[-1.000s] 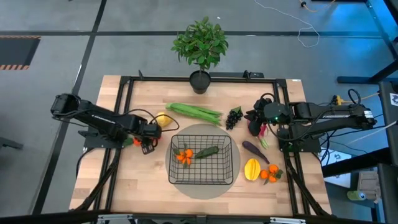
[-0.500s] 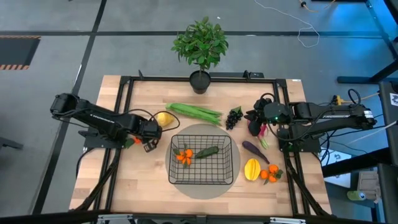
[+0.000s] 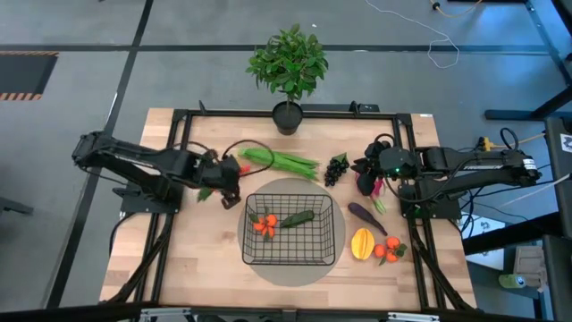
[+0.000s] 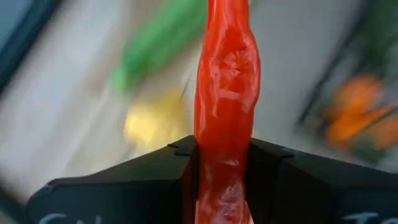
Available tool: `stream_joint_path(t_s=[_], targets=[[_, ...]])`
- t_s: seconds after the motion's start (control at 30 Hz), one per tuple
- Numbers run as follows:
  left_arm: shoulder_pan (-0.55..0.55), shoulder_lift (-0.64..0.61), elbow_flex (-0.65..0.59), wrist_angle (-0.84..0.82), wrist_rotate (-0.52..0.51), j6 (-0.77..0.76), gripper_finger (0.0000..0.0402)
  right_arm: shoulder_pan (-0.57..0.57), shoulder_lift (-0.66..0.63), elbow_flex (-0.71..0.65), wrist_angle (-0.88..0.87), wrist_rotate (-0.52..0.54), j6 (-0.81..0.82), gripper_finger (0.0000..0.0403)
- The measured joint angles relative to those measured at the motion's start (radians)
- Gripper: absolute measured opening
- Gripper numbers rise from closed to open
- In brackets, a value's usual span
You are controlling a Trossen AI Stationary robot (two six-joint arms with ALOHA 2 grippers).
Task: Build produce basket
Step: Put the carrot into the black wire basket, then put the dragon fruit into the black wire basket
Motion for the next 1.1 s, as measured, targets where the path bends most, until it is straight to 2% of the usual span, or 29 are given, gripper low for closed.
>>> stream_joint_path(t_s=[0.13, 0.23, 0.3, 0.47, 0.7, 0.87, 1.03, 1.1], targets=[[-0.030, 0.000, 0.098, 0.265, 0.003, 0.189, 0.0060, 0.000, 0.000, 0.000, 0.000, 0.002, 0.000, 0.0110], [-0.048, 0.001, 0.119, 0.493, 0.059, 0.242, 0.0060, 0.000, 0.000, 0.000, 0.000, 0.002, 0.000, 0.0110], [-0.054, 0.011, 0.120, 0.585, 0.123, 0.258, 0.0060, 0.000, 0.000, 0.000, 0.000, 0.002, -0.001, 0.0110], [-0.069, 0.089, 0.119, 0.663, 0.239, 0.264, 0.0066, 0.000, 0.000, 0.000, 0.000, 0.003, -0.002, 0.0110], [-0.071, 0.252, 0.118, 0.799, 0.419, 0.298, 0.0127, 0.000, 0.000, 0.000, 0.001, 0.004, 0.000, 0.0110], [-0.063, 0.265, 0.117, 0.830, 0.431, 0.297, 0.0157, 0.000, 0.000, 0.000, 0.002, 0.004, 0.000, 0.0110], [-0.056, 0.237, 0.121, 0.832, 0.431, 0.289, 0.0161, 0.000, 0.000, 0.000, 0.000, 0.003, -0.001, 0.0110], [-0.053, 0.209, 0.117, 0.768, 0.430, 0.289, 0.0160, 0.000, 0.000, 0.000, 0.000, 0.003, -0.001, 0.0110]])
